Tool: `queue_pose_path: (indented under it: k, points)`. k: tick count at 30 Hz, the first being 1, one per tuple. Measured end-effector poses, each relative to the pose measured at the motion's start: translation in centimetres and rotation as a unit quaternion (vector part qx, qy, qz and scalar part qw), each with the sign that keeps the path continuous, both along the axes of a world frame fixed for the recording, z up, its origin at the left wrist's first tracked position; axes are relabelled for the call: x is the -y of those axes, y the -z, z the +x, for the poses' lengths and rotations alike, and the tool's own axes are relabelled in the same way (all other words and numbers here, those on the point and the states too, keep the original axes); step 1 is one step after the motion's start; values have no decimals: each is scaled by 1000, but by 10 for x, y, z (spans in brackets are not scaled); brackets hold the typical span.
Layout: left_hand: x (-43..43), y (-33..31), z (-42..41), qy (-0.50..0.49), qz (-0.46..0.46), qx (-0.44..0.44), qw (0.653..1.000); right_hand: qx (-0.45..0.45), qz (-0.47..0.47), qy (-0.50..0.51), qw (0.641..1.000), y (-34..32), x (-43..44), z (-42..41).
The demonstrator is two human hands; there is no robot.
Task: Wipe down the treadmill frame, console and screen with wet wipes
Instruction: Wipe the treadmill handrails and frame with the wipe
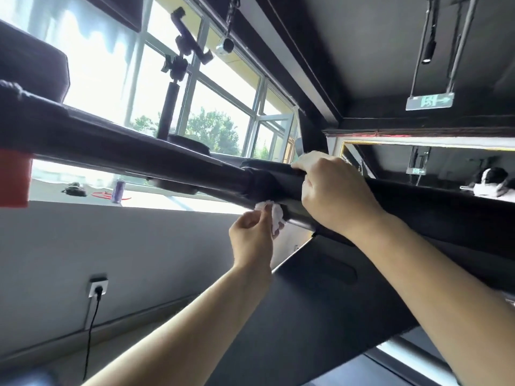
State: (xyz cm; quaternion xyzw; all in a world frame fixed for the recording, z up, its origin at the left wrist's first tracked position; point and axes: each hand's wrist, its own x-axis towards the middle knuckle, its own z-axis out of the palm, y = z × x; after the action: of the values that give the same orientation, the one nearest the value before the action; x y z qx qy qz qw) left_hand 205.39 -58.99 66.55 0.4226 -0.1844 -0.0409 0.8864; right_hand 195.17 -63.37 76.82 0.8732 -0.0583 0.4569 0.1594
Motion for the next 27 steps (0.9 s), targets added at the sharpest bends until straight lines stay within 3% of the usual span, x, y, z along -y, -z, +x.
queue_pose_path:
  k: [4,8,11,15,17,22,27]
  points:
    - [13,-1,-32,15,39,67,997,44,-2,79,996,-7,6,-23]
    - [3,-13,-14,-56,21,16,998,58,-5,145,988,-4,10,-28]
    - [1,-17,-18,-67,6,-22,997,60,-13,129,990,0,11,-33]
    - [16,-5,-53,-39,51,60,996,47,-12,110,993,-2,10,-39]
    - [14,-4,-48,-66,70,90,991,37,-8,99,994,-3,11,-42]
    - [8,-18,-28,-170,58,45,983,31,-8,88,996,-2,17,-42]
    - [14,3,-62,-150,122,214,958,31,-19,81,996,-1,19,-40]
